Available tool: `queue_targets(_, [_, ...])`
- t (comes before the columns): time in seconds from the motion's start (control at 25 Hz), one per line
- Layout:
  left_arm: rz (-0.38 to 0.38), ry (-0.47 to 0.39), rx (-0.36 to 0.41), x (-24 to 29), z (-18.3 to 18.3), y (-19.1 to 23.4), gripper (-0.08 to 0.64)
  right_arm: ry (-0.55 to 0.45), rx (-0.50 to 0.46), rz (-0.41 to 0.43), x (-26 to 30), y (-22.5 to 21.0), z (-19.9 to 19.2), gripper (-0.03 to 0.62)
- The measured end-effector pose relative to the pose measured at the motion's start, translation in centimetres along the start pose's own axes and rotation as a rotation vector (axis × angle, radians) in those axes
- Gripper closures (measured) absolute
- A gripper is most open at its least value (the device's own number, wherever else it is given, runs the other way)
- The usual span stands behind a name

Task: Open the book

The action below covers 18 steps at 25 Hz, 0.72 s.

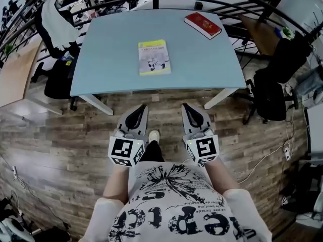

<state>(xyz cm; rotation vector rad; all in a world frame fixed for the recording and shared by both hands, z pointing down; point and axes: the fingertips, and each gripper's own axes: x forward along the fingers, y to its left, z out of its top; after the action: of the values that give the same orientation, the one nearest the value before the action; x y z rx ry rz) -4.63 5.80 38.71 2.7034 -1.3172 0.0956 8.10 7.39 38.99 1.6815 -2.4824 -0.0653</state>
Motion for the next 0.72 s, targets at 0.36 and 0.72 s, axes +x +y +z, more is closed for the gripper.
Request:
queue_targets(0.36, [-0.049, 0.008, 0.012, 11.5, 3.0, 10.2, 0.538, 0.007, -0.001, -0.069, 13.6, -5.3, 1.4, 0.581])
queue_targets(0.72, [-0.077, 0.051, 0.019, 19.4, 3.2, 14.6, 0.538, 0.029, 0.034, -0.096, 21.1, -9.5, 0.4, 0.581])
